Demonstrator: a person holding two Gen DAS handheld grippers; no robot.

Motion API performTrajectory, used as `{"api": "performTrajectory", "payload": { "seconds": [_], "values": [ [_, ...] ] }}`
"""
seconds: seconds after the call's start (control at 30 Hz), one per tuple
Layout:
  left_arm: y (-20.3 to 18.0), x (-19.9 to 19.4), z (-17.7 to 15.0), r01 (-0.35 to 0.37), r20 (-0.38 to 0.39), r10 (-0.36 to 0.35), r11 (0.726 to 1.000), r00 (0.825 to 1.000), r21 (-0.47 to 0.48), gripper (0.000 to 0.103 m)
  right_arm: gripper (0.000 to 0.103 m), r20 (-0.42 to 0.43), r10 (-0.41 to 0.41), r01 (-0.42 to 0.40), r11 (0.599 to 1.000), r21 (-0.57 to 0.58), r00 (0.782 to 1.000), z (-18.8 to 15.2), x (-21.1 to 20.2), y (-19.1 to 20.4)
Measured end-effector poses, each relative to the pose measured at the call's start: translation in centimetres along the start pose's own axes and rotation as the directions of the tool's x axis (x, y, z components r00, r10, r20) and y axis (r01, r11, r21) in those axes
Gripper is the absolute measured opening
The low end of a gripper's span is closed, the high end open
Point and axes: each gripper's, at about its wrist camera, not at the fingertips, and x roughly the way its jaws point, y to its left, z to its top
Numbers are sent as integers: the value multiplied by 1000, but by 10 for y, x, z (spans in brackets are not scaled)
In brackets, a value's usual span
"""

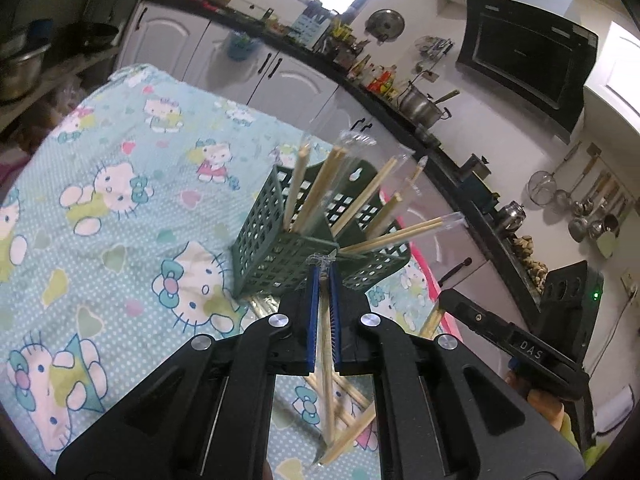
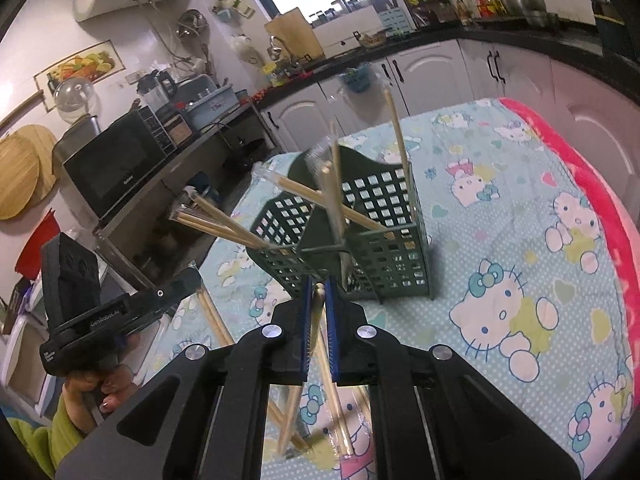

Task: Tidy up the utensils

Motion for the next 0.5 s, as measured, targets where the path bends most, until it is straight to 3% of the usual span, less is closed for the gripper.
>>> {"api": "performTrajectory", "payload": {
  "seconds": [0.5],
  "values": [
    [-28, -18, 10, 22, 47, -25, 998, 999, 62, 2, 6, 81, -10, 14, 998, -58, 997, 10, -28, 13]
  ]
}}
